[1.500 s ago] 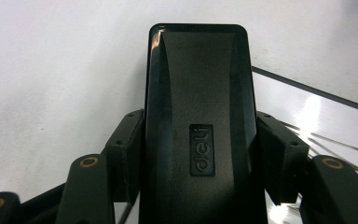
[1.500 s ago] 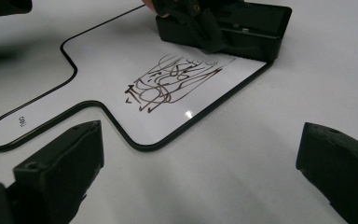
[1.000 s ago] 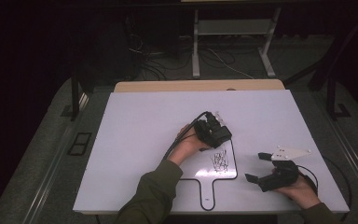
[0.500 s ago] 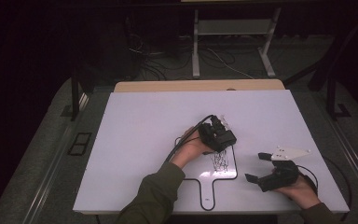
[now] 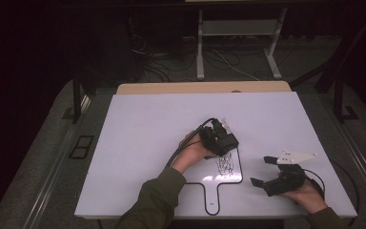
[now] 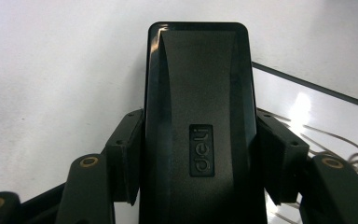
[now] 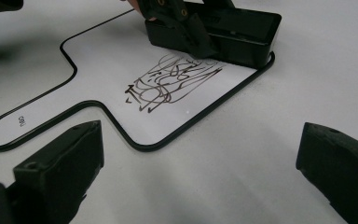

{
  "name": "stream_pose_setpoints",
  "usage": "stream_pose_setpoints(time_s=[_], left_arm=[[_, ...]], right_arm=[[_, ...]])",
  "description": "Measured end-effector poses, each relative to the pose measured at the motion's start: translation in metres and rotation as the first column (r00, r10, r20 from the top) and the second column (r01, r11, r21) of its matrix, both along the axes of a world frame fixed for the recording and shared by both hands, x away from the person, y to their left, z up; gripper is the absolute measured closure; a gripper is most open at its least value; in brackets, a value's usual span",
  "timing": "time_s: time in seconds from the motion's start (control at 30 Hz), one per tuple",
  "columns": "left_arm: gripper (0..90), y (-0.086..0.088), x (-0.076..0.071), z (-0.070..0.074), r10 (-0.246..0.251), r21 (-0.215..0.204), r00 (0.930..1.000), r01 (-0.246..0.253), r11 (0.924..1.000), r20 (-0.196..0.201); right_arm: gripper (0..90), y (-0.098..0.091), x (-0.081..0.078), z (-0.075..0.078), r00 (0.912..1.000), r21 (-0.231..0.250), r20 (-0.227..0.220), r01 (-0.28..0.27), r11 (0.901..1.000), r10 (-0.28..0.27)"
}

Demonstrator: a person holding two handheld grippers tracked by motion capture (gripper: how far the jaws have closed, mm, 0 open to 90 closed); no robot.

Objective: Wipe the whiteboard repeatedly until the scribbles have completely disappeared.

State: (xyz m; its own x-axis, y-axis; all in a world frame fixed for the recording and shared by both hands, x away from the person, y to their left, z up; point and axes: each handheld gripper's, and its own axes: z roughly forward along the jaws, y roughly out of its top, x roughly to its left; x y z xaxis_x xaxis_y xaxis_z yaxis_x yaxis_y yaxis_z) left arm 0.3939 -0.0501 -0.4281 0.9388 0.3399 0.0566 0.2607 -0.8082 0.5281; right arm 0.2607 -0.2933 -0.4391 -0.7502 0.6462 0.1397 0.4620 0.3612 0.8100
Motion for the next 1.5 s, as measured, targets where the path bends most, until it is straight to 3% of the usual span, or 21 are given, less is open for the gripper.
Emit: stream_pose_setpoints(time_s=[0.3, 0.6, 0.77, 1.0, 1.23, 1.3, 1.33, 1.5], left_arm=[[39.4, -0.001, -0.008, 0.000, -0.021, -0.005, 0.9998, 0.021, 0.9998, -0.002], [39.4, 0.006, -0.002, 0.000, 0.021, -0.006, 0.9998, -0.021, 0.9998, 0.004], [39.4, 0.004, -0.005, 0.001, -0.010, 0.017, 0.9999, 0.010, 0.9998, 0.004], [39.4, 0.003, -0.011, 0.001, -0.025, 0.007, 0.9997, 0.025, 0.9997, -0.006], [39.4, 0.003, -0.020, 0.000, -0.046, -0.009, 0.9988, 0.046, 0.9989, -0.016], [39.4, 0.002, -0.025, -0.002, -0.030, -0.042, 0.9993, 0.029, 0.9987, -0.023], [39.4, 0.003, -0.024, 0.000, -0.061, -0.007, 0.9980, 0.061, 0.9981, -0.019], [39.4, 0.003, -0.028, 0.000, -0.058, -0.012, 0.9982, 0.058, 0.9983, -0.019]], right_arm=[[0.0, 0.000, 0.000, 0.000, 1.0000, -0.001, -0.001, 0.001, 1.0000, -0.001], [0.0, 0.000, 0.000, 0.000, 1.0000, 0.001, 0.000, 0.001, 1.0000, -0.001], [0.0, 0.000, 0.000, 0.000, 1.0000, 0.002, 0.000, 0.003, 1.0000, -0.003], [0.0, 0.000, 0.000, 0.000, 1.0000, 0.000, 0.001, 0.002, 1.0000, -0.002], [0.0, 0.000, 0.000, 0.000, 1.0000, -0.001, -0.004, 0.005, 1.0000, -0.005], [0.0, 0.001, 0.000, -0.001, 1.0000, 0.000, -0.002, 0.006, 1.0000, -0.006], [0.0, 0.001, 0.000, -0.001, 1.0000, -0.001, -0.002, 0.004, 1.0000, -0.004], [0.0, 0.001, 0.000, -0.001, 1.0000, -0.003, -0.002, 0.003, 1.0000, -0.003]])
